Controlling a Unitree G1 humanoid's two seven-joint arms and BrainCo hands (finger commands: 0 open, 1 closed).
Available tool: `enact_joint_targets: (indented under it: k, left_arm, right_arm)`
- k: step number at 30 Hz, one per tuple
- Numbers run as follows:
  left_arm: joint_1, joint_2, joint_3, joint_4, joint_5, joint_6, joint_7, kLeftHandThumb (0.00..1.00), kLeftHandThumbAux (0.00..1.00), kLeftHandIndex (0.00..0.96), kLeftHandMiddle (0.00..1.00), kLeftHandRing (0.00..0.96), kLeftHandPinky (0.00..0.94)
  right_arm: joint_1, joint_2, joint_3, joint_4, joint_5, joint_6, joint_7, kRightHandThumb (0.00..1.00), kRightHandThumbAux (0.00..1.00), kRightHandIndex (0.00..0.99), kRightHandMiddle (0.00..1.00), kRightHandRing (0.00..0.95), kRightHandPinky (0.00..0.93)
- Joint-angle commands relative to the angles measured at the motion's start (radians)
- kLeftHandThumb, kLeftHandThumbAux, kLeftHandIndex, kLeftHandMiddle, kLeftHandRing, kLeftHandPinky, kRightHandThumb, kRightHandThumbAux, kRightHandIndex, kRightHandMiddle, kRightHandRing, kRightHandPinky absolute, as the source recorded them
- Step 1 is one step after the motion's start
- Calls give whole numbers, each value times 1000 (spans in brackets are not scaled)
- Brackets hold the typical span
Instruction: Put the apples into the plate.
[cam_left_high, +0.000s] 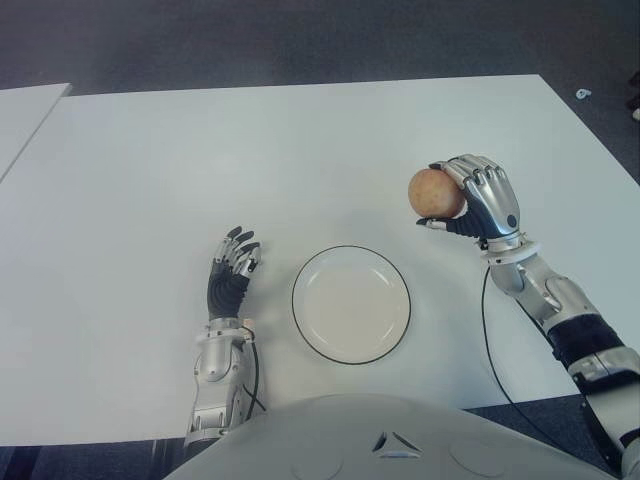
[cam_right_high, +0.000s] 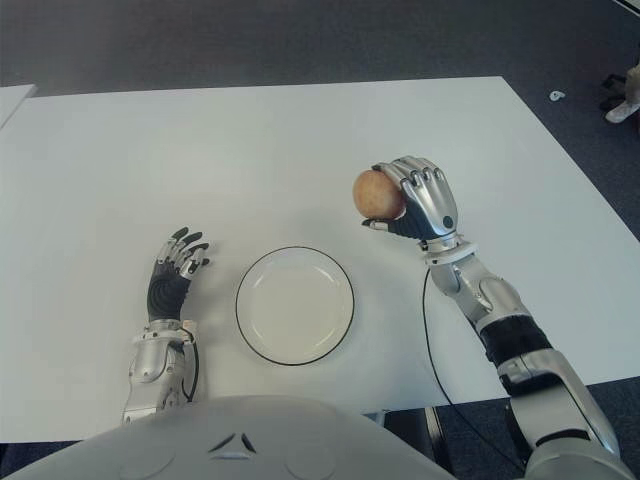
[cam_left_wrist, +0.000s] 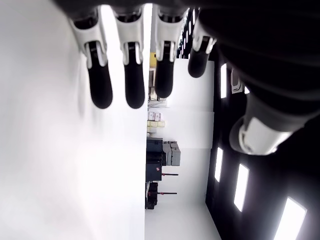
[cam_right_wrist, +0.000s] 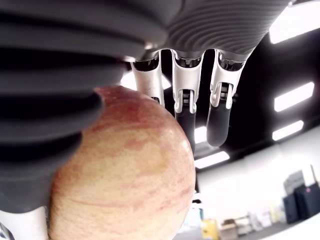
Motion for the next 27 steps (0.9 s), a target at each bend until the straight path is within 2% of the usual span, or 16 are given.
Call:
enact_joint_targets:
  k: [1,8,16,27]
  left_arm:
    - [6,7,-4,34,3,30,-8,407,565,162,231,297,361]
    - [2,10,-3,40,5,30,-6,411,567,164,233,297,362]
    - [-1,11,-4,45,13,28,-3,413,568,165,237,299,364]
    - [-3,11,-5,58,22,19,0,405,554,164,234,299,363]
  right_arm:
    - [33,19,-28,-104,-23,-19,20,706,720,438,867,848,844]
    - [61,43,-34,-145,-58,-61,19,707,719,438,871,854,849]
    - [50,80,4,-157,-122,-121,19,708,718,438,876,864,860]
    - [102,82,66,-231,-168,-191,127,708,716,441,867,866,867]
